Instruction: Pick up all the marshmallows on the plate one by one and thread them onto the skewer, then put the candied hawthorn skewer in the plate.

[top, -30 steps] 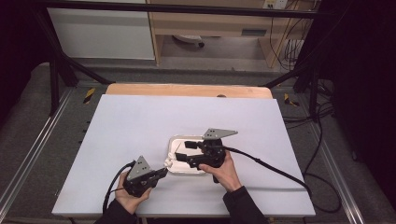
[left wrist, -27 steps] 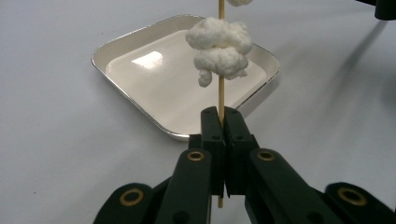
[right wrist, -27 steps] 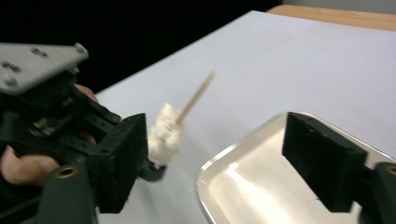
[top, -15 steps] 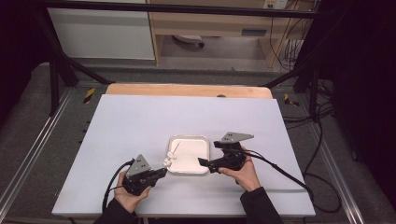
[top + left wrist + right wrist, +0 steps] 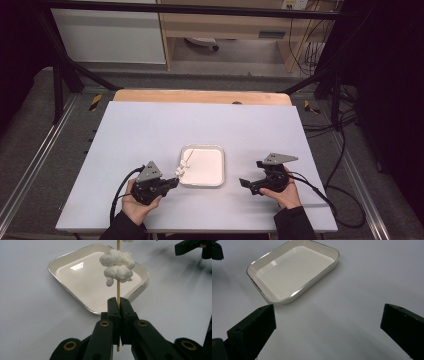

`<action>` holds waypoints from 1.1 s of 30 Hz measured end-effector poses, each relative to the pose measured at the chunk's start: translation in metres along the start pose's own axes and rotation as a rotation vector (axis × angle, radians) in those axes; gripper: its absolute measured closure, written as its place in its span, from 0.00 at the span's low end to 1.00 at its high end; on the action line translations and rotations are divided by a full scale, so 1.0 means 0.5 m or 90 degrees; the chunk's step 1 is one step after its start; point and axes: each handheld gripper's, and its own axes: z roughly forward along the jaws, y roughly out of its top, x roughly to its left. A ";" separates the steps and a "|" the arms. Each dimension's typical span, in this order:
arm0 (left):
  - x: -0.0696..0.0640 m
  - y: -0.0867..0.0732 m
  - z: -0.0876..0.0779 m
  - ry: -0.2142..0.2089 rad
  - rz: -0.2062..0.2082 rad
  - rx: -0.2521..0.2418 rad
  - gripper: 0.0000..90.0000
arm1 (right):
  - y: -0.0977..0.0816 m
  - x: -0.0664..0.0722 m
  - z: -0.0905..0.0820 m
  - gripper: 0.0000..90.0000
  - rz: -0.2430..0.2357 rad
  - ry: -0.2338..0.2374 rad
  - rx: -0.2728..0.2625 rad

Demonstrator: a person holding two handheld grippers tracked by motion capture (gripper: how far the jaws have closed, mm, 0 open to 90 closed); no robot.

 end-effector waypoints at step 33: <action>0.028 0.095 0.097 0.031 -0.023 0.074 0.98 | -0.076 -0.044 -0.062 0.01 0.015 -0.015 0.008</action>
